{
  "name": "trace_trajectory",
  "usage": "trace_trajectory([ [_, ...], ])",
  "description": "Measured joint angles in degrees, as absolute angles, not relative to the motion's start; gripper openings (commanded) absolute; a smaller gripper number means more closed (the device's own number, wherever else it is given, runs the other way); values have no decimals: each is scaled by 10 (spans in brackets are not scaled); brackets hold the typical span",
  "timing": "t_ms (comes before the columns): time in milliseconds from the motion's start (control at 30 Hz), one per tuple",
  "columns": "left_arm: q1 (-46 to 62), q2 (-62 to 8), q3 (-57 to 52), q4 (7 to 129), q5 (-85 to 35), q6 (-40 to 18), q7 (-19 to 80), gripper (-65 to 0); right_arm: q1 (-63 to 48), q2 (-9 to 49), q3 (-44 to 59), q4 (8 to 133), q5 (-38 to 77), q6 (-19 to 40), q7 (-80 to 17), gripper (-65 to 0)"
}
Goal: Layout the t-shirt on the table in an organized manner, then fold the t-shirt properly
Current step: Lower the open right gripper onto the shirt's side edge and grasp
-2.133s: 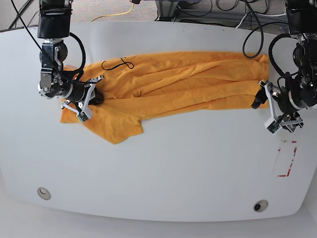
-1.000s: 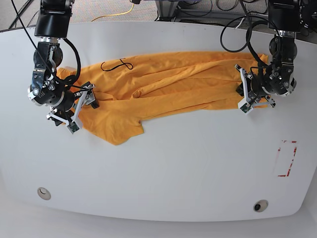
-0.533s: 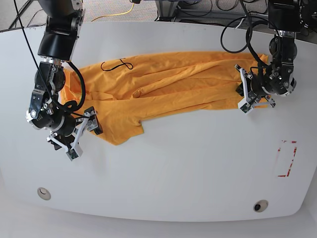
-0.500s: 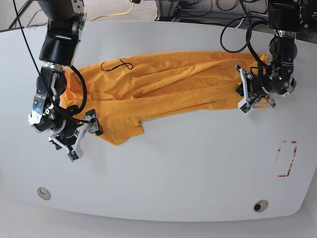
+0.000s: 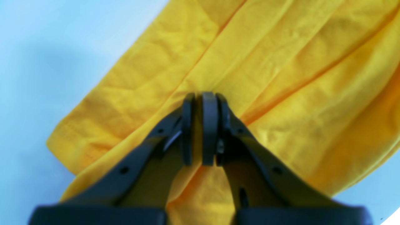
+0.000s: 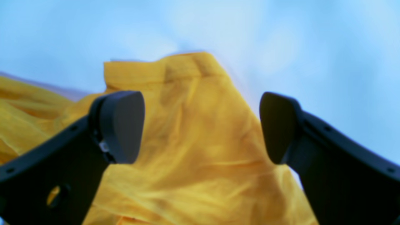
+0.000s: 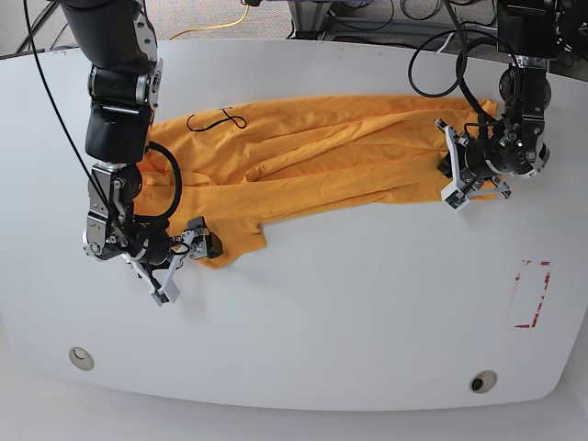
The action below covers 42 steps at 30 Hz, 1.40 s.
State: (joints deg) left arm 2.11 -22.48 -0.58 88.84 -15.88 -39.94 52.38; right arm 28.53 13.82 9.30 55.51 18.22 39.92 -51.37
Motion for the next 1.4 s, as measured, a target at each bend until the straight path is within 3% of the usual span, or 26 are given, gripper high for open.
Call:
trace_trajectory([
  [533,21,-224,-6,889,-159,-400,524,-624,287,145,93,467,189,401,-413,-120],
  [633,21,-224,-6,889,-159,-400,524,-624,286,145,93,467,188,401,-411,-220],
  [767,21,-224,-6,889,-159,-399,524,-624,286,144,93,466,184,399,-418,-434],
  [900,20,-224,-6,889,-159,-399,524,-624,283,144,93,465,184,399,-422,-582],
  [1133,20,-224,-6,889,-159,-400,524,-624,284,144,34,484,188,398,-427,-590],
  [1400,20,-225,-6,888,-159,-400,524,-624,256,136,65,622,186,399,-551,-590],
])
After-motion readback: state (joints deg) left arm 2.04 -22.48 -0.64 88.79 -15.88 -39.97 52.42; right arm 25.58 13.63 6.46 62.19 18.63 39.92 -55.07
